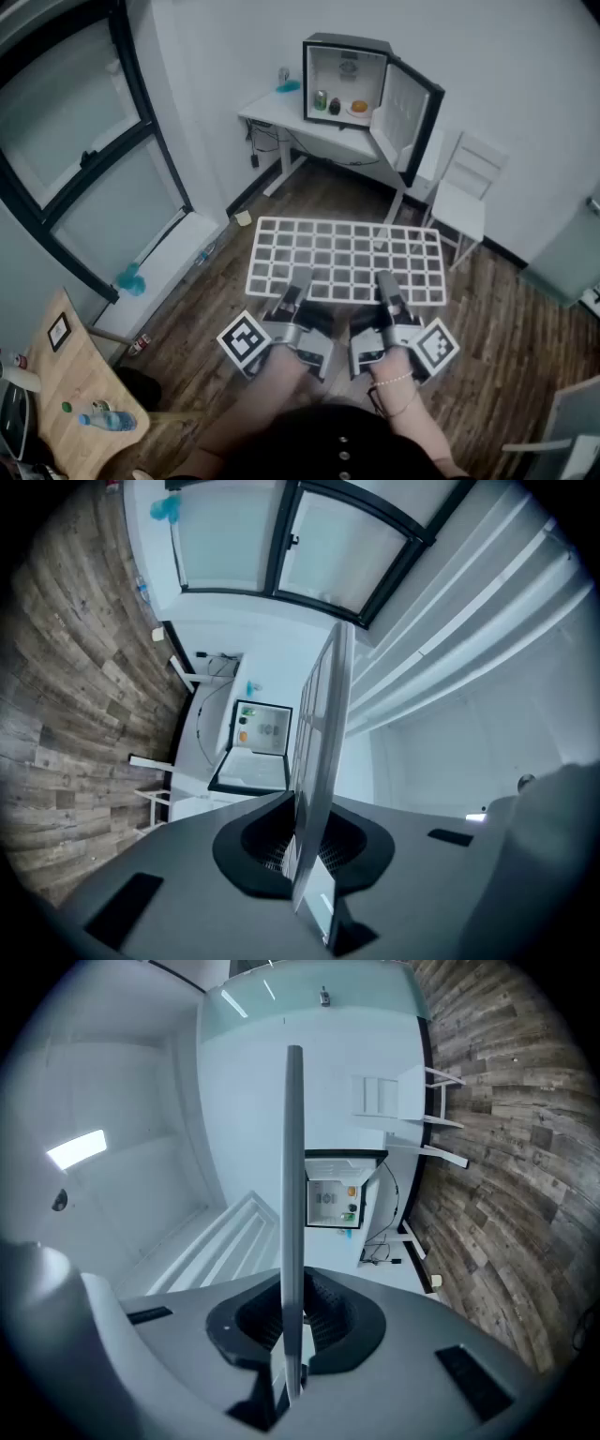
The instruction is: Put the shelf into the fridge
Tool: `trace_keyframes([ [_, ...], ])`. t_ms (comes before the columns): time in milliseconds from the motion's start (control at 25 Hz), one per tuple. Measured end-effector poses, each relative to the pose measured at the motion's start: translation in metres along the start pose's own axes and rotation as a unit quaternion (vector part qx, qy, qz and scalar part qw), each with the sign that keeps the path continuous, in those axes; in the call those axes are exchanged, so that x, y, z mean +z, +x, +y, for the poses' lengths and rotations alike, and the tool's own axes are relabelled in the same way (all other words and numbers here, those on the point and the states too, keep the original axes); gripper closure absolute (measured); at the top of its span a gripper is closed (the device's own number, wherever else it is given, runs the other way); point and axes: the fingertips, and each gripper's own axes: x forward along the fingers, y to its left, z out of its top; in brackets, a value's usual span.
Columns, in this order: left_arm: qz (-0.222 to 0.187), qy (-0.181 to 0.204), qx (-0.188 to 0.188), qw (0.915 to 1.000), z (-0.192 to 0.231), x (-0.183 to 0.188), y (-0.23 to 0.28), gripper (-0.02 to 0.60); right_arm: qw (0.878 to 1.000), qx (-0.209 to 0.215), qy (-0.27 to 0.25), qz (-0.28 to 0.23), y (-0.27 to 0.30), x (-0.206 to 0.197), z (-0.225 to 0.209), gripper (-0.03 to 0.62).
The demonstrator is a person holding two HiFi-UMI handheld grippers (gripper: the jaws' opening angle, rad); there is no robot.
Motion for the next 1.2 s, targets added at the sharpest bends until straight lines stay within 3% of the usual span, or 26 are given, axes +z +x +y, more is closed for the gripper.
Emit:
trace_keyframes([
  [400,-0.013,0.010,0.009,0.9998,0.009,0.000,-0.003,0.548,1.000,-0.002,-0.006,0.003,-0.001,0.000,-0.004,0.563],
  [920,0.018,0.014,0.015,0.9996,0.020,0.004,0.006,0.548,1.000,-0.014,0.001,-0.023,0.002,-0.002,-0.020,0.562],
  [1200,0.022,0.001,0.029,0.9993,0.035,0.028,0.028,0.548,0.999,-0.028,0.001,-0.033,0.033,-0.003,-0.032,0.563],
])
